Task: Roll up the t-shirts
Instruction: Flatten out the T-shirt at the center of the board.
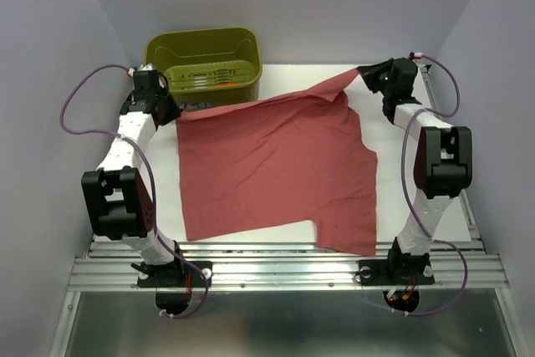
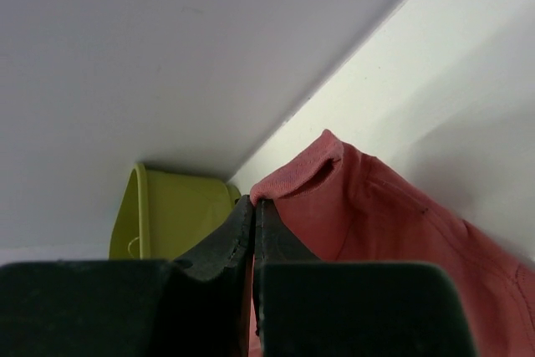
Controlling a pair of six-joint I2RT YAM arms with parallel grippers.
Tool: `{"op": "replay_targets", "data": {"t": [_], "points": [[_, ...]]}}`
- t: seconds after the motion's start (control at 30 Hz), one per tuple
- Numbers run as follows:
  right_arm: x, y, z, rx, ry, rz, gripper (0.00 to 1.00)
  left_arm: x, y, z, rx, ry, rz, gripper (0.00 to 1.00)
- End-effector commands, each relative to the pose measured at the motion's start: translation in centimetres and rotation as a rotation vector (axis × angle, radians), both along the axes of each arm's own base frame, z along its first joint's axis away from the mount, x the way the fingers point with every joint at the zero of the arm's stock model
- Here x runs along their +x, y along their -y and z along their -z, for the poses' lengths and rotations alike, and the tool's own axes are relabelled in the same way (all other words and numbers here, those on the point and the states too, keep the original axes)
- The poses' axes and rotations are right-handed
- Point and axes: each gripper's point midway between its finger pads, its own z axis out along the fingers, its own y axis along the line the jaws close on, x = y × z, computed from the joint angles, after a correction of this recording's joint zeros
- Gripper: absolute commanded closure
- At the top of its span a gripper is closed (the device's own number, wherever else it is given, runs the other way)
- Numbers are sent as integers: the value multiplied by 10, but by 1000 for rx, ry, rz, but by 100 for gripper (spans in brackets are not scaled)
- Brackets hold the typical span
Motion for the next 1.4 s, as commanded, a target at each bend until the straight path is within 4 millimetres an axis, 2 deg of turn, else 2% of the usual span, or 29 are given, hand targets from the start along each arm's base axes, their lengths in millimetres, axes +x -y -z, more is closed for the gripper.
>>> {"op": "replay_targets", "data": {"t": [0.0,0.23,0.37,0.4,0.5,0.6,0.7,0.8,0.93,0.97,1.03,1.07,1.1,1.17,1.2,1.23,1.3,1.33,1.37], "points": [[-10,1,-58,-22,143,-14,99,13,-9,-33,41,87,-11,100],[-19,2,-56,-50,126,-17,99,0,-10,-37,45,88,-23,100],[-39,7,-51,-58,116,14,99,-5,-12,-31,49,72,-32,100],[-40,8,-57,-59,128,21,99,-6,-12,-29,48,68,-32,100],[-54,12,-37,-62,85,42,99,-6,-11,-21,40,51,-32,100],[-54,9,-27,-62,66,27,99,-5,-8,-18,25,46,-25,100],[-54,9,-28,-63,66,23,99,-5,-7,-21,22,53,-23,100],[-58,9,-42,-62,89,25,99,-7,-7,-31,31,66,-17,100],[-71,15,-74,-51,128,51,99,-12,-5,-57,31,112,-1,100],[-81,23,-90,-38,136,81,99,-15,-4,-74,32,145,5,100],[-94,40,-101,-24,118,147,99,-23,-1,-102,35,199,23,100],[-103,41,-111,-19,126,159,99,-26,1,-113,35,222,32,100],[-122,46,-137,-20,176,196,99,-30,4,-130,37,251,53,100],[-144,60,-158,-29,207,268,99,-44,8,-167,42,328,74,100],[-157,64,-171,-36,226,295,99,-49,10,-179,43,355,91,100],[-183,67,-205,-40,300,322,99,-56,15,-194,41,392,119,100],[-213,80,-228,-67,333,402,99,-75,21,-235,47,491,143,100],[-243,87,-255,-74,386,457,99,-88,26,-255,46,544,170,100],[-258,91,-267,-89,409,485,99,-96,30,-267,41,576,183,100]]}}
